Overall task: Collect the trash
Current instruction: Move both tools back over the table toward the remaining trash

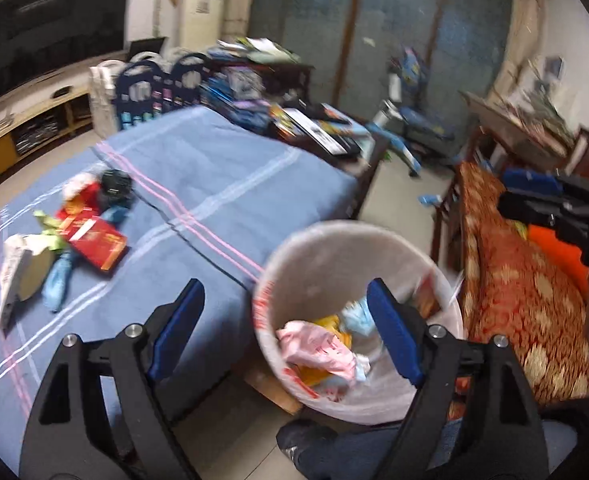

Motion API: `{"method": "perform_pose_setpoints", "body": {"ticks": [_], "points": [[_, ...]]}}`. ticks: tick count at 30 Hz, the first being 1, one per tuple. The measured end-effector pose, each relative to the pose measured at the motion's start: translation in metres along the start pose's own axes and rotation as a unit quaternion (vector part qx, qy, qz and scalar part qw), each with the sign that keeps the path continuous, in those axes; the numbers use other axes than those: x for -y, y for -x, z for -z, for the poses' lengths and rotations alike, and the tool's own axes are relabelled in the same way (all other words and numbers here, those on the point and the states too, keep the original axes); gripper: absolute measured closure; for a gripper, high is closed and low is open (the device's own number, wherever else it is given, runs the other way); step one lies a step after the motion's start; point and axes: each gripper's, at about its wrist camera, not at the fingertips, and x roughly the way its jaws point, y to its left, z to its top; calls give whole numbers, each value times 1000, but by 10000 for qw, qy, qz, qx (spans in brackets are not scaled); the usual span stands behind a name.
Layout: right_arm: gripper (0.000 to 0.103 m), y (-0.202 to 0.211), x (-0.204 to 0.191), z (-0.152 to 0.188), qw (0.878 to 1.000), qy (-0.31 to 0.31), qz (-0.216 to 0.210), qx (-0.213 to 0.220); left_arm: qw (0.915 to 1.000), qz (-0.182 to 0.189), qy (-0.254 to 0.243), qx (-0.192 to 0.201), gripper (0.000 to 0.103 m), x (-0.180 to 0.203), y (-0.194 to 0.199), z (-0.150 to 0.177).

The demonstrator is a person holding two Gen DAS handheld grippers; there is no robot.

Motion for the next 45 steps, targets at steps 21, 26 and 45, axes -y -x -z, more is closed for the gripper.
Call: {"method": "perform_pose_setpoints", "body": {"ticks": [21, 26, 45], "points": [[25, -100, -207, -123, 9820, -470, -1534, 994, 9022, -3183, 2824, 707, 8, -209, 130, 24], [25, -135, -219, -94, 9884, -162, -1421, 510, 9051, -3194, 2729, 652, 8, -208, 128, 24], [25, -139, -215, -93, 9888, -198, -1389, 509, 9121, -3144, 2593, 448, 8, -197, 111, 26]]}}
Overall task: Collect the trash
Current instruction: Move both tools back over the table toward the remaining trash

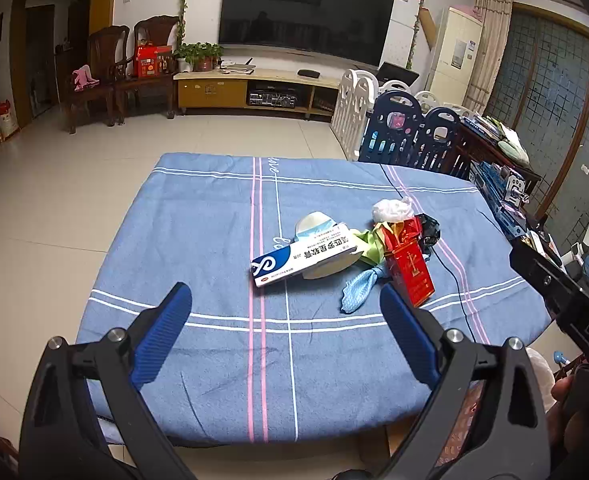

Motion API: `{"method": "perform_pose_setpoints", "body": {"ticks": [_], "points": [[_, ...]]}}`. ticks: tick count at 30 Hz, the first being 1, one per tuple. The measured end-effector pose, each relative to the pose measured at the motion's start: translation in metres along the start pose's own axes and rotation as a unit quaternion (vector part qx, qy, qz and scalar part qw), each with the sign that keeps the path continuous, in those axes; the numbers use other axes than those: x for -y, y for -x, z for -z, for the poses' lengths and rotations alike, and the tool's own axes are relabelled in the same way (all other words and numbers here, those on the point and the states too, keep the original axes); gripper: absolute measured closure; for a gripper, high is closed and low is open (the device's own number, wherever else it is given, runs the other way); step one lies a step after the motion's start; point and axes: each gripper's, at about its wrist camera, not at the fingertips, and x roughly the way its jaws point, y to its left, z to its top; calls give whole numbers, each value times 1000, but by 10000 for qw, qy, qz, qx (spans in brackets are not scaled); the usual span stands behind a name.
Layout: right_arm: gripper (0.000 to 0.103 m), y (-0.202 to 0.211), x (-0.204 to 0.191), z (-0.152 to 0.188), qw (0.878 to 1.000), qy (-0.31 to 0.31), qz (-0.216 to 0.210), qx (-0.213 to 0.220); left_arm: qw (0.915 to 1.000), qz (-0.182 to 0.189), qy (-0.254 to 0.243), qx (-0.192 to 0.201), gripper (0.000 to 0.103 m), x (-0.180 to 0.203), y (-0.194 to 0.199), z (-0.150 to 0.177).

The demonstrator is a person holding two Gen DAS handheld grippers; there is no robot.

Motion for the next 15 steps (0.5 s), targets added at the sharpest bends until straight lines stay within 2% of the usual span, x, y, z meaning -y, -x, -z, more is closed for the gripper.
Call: {"method": "perform_pose_setpoints", "body": {"ticks": [15], "points": [[25, -2, -1, 1, 10000, -6, -8, -33, 9999, -6, -27, -108, 8, 1, -5, 3]]}}
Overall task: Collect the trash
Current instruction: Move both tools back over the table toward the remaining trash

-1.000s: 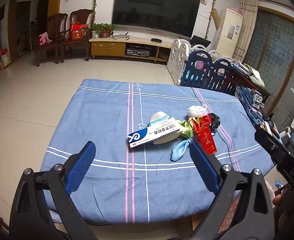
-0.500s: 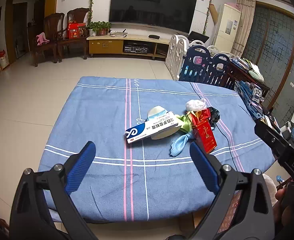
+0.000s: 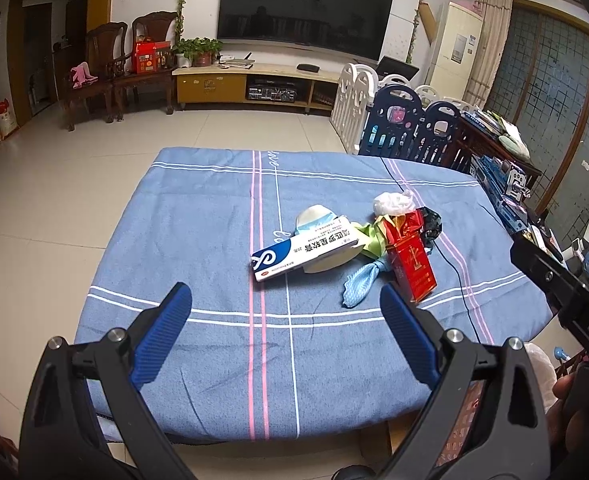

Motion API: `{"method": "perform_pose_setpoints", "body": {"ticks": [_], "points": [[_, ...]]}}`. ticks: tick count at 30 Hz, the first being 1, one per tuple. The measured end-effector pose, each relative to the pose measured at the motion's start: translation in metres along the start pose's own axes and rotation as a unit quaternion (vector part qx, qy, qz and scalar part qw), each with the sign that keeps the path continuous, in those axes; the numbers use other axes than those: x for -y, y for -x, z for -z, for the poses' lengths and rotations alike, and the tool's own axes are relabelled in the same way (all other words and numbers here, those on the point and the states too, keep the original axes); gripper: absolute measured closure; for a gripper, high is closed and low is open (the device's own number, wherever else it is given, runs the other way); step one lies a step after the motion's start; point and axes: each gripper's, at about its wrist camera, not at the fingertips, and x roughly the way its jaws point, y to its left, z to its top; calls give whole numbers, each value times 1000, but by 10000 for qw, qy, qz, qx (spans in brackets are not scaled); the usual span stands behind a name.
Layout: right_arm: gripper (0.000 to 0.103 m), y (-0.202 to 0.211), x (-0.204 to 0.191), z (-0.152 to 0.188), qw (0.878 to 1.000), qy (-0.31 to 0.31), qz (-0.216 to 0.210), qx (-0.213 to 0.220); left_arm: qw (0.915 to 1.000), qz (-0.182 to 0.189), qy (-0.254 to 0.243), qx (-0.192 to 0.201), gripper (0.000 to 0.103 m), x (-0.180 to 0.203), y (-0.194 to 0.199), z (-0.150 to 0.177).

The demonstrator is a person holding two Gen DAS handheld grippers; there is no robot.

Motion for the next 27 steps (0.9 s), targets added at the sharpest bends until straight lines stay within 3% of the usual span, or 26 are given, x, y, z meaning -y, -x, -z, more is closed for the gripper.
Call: {"method": "perform_pose_setpoints", "body": {"ticks": [17, 23, 27], "points": [[25, -4, 1, 2, 10000, -15, -29, -65, 9999, -5, -128, -96, 8, 3, -8, 2], [25, -8, 3, 1, 9999, -86, -36, -117, 9951, 28, -942, -298, 8, 14, -44, 5], [25, -14, 8, 1, 9996, -191, -52, -175, 9891, 98, -1449, -235, 8, 14, -73, 3]]}}
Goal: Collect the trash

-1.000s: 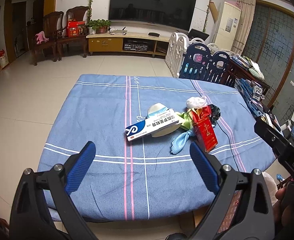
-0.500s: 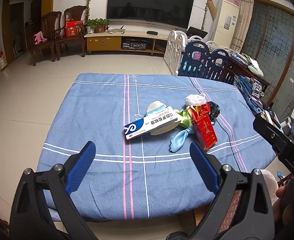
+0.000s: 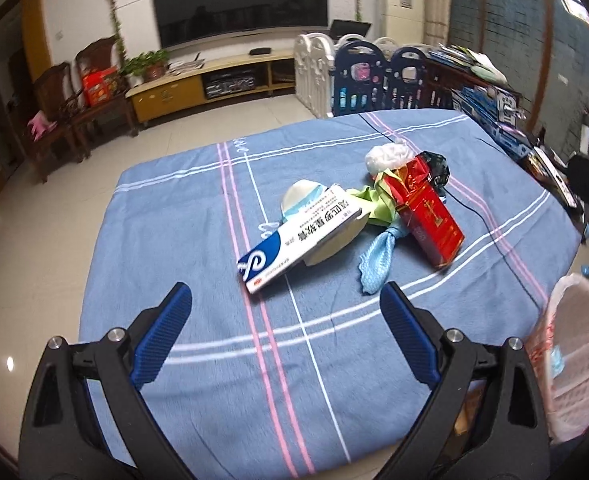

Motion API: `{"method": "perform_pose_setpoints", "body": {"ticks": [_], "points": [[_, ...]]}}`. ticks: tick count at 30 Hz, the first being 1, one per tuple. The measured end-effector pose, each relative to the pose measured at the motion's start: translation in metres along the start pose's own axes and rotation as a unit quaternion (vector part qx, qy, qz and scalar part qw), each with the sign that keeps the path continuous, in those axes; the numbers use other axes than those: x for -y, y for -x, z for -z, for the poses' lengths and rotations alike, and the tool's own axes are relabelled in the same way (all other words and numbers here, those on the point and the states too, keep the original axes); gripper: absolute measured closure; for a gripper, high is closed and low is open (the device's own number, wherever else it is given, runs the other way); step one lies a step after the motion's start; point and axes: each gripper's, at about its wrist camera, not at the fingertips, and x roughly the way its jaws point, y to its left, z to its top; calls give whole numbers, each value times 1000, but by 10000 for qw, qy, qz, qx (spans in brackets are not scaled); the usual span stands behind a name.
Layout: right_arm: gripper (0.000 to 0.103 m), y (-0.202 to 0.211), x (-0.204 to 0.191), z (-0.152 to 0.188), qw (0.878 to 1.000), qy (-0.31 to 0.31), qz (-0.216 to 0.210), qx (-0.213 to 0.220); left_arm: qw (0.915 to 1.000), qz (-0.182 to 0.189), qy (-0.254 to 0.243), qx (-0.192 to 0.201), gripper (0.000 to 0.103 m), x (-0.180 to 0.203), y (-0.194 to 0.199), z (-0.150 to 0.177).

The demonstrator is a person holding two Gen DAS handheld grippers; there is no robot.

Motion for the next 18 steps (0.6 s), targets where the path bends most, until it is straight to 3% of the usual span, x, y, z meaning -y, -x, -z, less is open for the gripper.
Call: {"method": "perform_pose_setpoints", "body": {"ticks": [5, 9, 13, 15, 17, 18], "points": [[25, -9, 2, -3, 10000, -38, -24, -79, 9989, -39, -439, -156, 10, 0, -44, -4], [25, -14, 5, -6, 9998, -119, -42, -136, 9908, -620, -1148, -348, 25, 13, -78, 5], [25, -17, 7, -7, 9996, -203, -71, -177, 9860, -832, -1394, -378, 28, 21, -99, 4], [25, -20, 7, -6, 9996, -177, -62, -195, 9837, -913, -1504, -382, 35, 26, -108, 3], [25, -25, 7, -6, 9996, -136, -10, -239, 9868, -683, -1358, -560, 75, 25, -116, 1], [25, -28, 8, -6, 9996, -118, 25, -266, 9889, -597, -1237, -568, 75, 24, -115, 1]]}}
